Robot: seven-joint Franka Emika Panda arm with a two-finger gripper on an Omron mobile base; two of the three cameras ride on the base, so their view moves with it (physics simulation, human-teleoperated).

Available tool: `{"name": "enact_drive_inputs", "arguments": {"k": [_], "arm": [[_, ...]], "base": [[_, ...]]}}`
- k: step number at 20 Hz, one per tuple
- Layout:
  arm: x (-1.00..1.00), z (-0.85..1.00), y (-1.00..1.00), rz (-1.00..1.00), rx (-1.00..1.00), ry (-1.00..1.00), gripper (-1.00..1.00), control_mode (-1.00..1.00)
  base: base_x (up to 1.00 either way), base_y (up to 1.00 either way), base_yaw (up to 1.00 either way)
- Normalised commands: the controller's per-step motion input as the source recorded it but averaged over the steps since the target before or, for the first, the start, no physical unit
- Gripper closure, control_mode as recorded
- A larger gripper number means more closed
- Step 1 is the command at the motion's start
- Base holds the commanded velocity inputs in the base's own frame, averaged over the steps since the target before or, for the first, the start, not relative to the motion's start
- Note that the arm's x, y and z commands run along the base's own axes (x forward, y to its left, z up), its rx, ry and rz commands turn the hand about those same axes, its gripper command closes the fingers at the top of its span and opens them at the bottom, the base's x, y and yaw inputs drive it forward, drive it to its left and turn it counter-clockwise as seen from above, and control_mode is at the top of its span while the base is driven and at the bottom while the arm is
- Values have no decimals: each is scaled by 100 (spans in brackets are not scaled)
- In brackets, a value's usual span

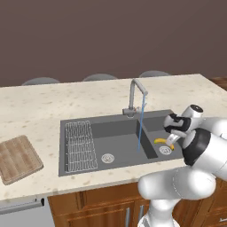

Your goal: Pick the banana from the sink and place it on the cutting board to airdry. Then turn off the sink faucet.

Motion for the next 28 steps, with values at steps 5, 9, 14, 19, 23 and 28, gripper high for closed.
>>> {"name": "enact_drive_inputs", "arguments": {"k": [5,9,14,19,23,28], "arm": [[21,-13,-12,0,0,3,-100,-100],[15,-9,-13,0,0,2,-100,-100],[15,-14,-8,0,0,2,-100,-100],[18,-18,-3,0,0,2,-100,-100],[21,-15,-3,0,0,1,-100,-100],[22,-13,-5,0,0,0,-100,-100]], "base": [[0,0,0],[0,0,0],[0,0,0],[0,0,0],[0,0,0],[0,0,0]]}}
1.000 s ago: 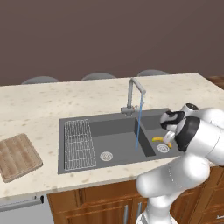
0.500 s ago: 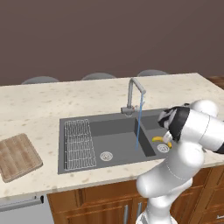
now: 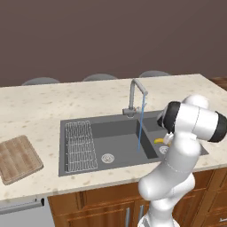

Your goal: Pick the banana from the sink and place it on the cutting board to airdry. Then turn off the sink faucet.

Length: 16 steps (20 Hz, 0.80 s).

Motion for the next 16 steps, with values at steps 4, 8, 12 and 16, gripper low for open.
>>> {"name": "enact_drive_inputs", "arguments": {"k": [4,8,12,16], "arm": [[21,-14,-10,0,0,0,-100,-100],[21,-18,-13,0,1,0,-100,-100],[21,-20,-13,0,1,0,-100,-100],[21,-19,-11,0,1,0,-100,-100]], "base": [[0,0,0],[0,0,0],[0,0,0],[0,0,0]]}}
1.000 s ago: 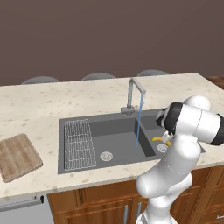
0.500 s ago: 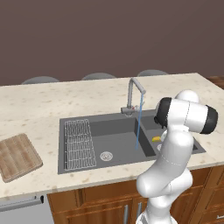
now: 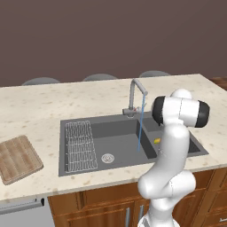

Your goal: Pick the banana from the sink and place it on the cutting board to airdry. Then turn off the sink faucet.

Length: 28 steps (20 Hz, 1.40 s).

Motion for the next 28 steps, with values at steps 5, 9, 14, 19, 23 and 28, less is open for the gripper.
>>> {"name": "enact_drive_inputs", "arguments": {"k": [5,9,14,19,23,28], "arm": [[24,-19,-7,0,0,0,-100,-100],[26,-18,-2,0,0,0,-100,-100],[25,-15,0,0,0,0,-100,-100],[25,-18,0,0,0,0,-100,-100],[24,-20,0,0,0,1,-100,-100],[23,-22,0,0,0,2,-100,-100]], "base": [[0,0,0],[0,0,0],[0,0,0],[0,0,0],[0,0,0],[0,0,0]]}}
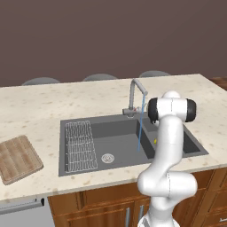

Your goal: Pick the banana from the sink and place it on the cutting board to airdry. Then turn off the sink faucet.

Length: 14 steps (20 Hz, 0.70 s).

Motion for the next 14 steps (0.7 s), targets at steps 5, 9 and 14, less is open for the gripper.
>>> {"name": "enact_drive_inputs", "arguments": {"k": [5,9,14], "arm": [[23,-21,0,0,0,2,-100,-100],[23,-21,0,0,0,2,-100,-100],[14,-20,0,0,0,1,100,-100]], "base": [[0,0,0],[0,0,0],[0,0,0]]}}
